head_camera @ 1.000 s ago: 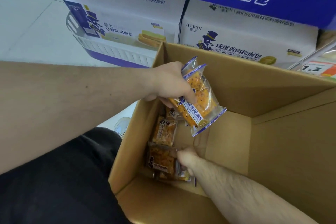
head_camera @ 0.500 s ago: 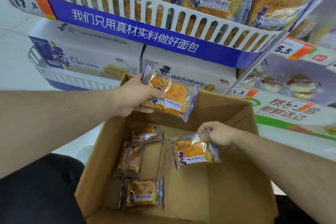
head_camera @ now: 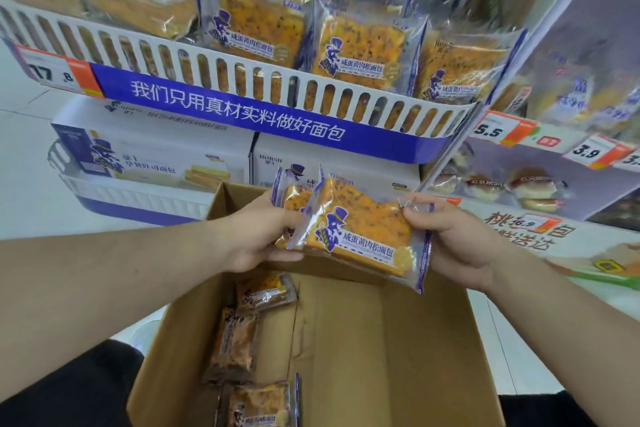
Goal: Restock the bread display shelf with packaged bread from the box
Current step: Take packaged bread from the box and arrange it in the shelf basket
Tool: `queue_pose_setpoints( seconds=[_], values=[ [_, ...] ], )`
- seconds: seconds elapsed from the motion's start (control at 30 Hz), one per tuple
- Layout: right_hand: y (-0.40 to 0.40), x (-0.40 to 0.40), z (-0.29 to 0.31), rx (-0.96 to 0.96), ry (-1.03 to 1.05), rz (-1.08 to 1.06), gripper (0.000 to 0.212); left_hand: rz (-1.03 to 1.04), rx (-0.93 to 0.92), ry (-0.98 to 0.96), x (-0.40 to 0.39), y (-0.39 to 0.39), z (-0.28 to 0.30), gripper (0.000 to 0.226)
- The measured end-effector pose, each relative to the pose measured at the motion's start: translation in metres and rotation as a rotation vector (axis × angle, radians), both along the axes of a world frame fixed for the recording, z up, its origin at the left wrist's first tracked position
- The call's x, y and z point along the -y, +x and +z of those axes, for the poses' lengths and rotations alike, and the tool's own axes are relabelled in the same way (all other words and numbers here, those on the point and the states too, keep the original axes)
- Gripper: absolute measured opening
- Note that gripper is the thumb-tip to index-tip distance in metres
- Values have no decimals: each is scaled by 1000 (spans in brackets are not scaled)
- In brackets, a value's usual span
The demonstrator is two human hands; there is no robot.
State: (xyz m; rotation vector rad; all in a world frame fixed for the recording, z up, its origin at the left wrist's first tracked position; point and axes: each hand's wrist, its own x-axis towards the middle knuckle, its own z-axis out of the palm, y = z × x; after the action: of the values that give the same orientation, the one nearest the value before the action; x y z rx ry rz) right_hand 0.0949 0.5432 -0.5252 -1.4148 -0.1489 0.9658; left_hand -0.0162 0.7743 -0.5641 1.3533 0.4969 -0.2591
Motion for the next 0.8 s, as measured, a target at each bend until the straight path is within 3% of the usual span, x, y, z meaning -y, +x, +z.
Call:
queue_pose_setpoints(
  seconds=[0.13,0.3,0.63,0.8],
  values=[
    [-9,-21,5,137,-141,-180,15,13,-3,-85,6,1,7,30],
    [-22,-39,-1,190,-166,-353,37,74,-59,-197,16,1,6,23],
    [-23,-40,-10,-14,-142,-267,59,41,-131,-223,18,3,10,36],
    [-26,-39,-16,-68,-102,-277,54,-77,-109,-178,6,4,21,70]
  ],
)
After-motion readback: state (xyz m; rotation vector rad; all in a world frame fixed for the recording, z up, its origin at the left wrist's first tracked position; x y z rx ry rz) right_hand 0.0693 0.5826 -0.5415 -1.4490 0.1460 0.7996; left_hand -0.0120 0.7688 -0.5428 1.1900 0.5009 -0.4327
